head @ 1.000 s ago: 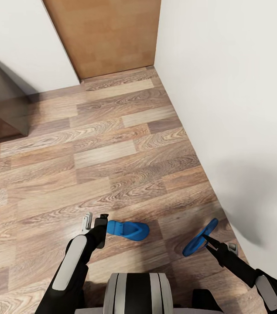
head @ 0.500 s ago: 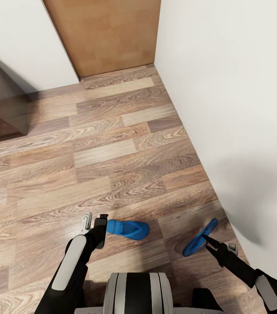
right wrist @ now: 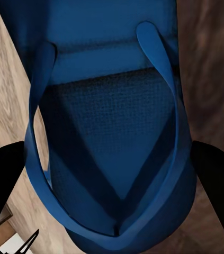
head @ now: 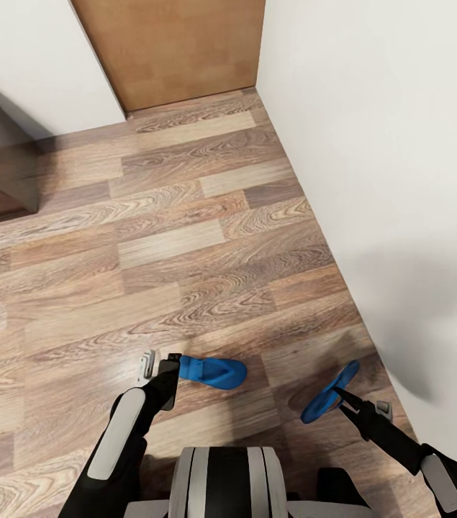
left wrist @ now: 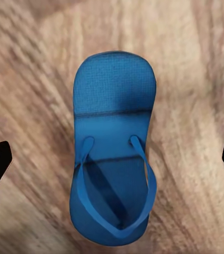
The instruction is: In the bedroom, move the book from the bed onto either nightstand, and place the two sandals side by side next to the bed.
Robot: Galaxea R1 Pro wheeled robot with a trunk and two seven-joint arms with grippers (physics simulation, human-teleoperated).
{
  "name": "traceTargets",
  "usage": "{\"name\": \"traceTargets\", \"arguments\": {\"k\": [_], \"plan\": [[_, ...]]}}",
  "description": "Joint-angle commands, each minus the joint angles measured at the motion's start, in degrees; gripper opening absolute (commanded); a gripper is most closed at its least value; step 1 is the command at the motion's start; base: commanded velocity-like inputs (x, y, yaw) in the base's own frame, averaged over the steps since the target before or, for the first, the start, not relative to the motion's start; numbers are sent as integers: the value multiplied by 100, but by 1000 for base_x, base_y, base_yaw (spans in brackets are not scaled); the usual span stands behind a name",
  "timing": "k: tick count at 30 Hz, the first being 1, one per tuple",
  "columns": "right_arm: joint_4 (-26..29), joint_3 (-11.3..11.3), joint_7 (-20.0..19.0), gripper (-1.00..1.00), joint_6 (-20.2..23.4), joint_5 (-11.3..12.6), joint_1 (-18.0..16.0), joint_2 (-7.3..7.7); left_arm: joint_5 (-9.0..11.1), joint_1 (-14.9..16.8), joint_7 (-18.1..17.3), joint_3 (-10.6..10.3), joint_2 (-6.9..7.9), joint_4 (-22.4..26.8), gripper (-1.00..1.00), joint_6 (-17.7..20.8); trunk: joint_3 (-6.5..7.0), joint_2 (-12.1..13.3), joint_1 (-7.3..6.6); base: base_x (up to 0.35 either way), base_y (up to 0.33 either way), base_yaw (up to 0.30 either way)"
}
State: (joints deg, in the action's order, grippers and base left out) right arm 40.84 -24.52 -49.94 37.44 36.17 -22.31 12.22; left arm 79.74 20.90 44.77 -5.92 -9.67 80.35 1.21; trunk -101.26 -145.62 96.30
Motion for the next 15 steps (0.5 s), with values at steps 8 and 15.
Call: {"name": "traceTargets", "arguments": {"k": [8,15], "plan": [[89,-18,-89,-100,77,23,-2,0,15,2,31,-13,0,7,100,17,-3,-1,-1,0,0,0],[760,-18,-1010,-100,652,801,-2,-9,15,2,29,-14,0,3,100,20,-3,-1,-1,0,0,0]]}}
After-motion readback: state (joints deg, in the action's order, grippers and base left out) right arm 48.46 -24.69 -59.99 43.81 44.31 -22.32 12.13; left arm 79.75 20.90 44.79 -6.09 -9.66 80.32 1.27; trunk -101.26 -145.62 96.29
